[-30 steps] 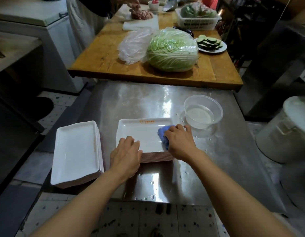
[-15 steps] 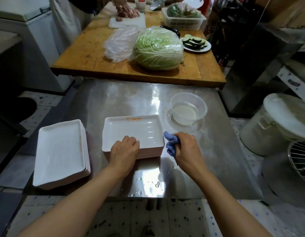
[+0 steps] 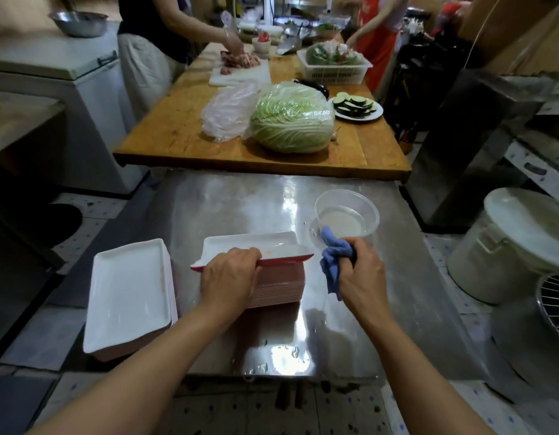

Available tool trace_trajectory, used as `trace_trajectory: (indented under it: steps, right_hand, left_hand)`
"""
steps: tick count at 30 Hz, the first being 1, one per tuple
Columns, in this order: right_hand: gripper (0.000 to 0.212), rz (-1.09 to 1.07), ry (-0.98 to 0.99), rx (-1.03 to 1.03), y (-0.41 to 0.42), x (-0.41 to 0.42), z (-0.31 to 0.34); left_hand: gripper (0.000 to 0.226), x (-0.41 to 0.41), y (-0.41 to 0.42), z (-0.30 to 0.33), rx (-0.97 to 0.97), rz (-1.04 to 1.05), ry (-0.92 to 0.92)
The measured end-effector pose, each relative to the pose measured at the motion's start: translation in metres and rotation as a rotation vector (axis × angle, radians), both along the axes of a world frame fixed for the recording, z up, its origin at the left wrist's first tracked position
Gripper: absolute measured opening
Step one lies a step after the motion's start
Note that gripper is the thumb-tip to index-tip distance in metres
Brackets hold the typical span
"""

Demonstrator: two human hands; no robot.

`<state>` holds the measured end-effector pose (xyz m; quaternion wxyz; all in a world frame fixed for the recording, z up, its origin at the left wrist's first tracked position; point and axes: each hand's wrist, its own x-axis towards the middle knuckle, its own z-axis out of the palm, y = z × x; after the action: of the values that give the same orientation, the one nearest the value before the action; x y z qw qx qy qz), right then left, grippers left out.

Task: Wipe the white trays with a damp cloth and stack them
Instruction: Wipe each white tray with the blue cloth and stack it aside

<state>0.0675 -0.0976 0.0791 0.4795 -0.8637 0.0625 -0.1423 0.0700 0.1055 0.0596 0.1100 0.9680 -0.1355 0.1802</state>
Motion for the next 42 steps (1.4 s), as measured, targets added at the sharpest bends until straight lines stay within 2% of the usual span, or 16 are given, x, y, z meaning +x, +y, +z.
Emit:
trace_trajectory:
  steps: [3, 8, 11, 15, 18, 21, 23, 25, 29, 35, 39, 42]
  right_hand:
    - [0.017, 0.0, -0.03, 0.036, 0.004, 0.002, 0.015]
    - [0.025, 0.081, -0.207, 0.055, 0.026, 0.001, 0.045]
    - [0.032, 0.155, -0.33, 0.048, 0.05, 0.0, 0.064]
    - [0.04, 0.359, -0.415, -0.039, 0.083, 0.008, 0.079]
    - [0.058, 0.524, -0.4, -0.178, 0.101, 0.011, 0.085]
    - [0.066, 0.535, -0.43, -0.381, 0.11, 0.018, 0.084]
    - [0.067, 0.526, -0.447, -0.416, 0.11, 0.024, 0.084]
    - [0.065, 0.492, -0.445, -0.383, 0.104, 0.028, 0.079]
    - [0.059, 0.367, -0.295, -0.172, 0.082, 0.028, 0.071]
    - [0.061, 0.216, -0.139, -0.006, 0.089, 0.02, 0.068]
    - [0.059, 0.189, -0.05, 0.064, 0.093, -0.003, 0.053]
    - [0.053, 0.226, 0.075, 0.275, 0.088, -0.02, 0.049]
  left_hand:
    - [0.015, 0.0, 0.002, 0.021, -0.157, 0.092, -0.019]
    - [0.01, -0.002, 0.02, 0.05, -0.663, 0.119, 0.108]
    - [0.009, -0.008, 0.031, 0.063, -0.862, 0.093, 0.232]
    - [0.006, -0.019, 0.04, 0.068, -1.063, 0.015, 0.309]
    - [0.009, -0.024, 0.045, 0.07, -1.173, -0.02, 0.324]
    - [0.008, -0.027, 0.05, 0.07, -1.256, -0.042, 0.349]
    - [0.008, -0.028, 0.051, 0.071, -1.327, -0.051, 0.358]
    - [0.008, -0.03, 0.053, 0.072, -1.383, -0.051, 0.351]
    - [0.01, -0.031, 0.051, 0.079, -1.4, -0.06, 0.324]
    - [0.011, -0.029, 0.03, 0.089, -1.511, -0.009, 0.281]
    - [0.013, -0.02, 0.023, 0.098, -1.567, 0.037, 0.19]
    - [0.013, -0.014, 0.022, 0.097, -1.575, 0.06, 0.119]
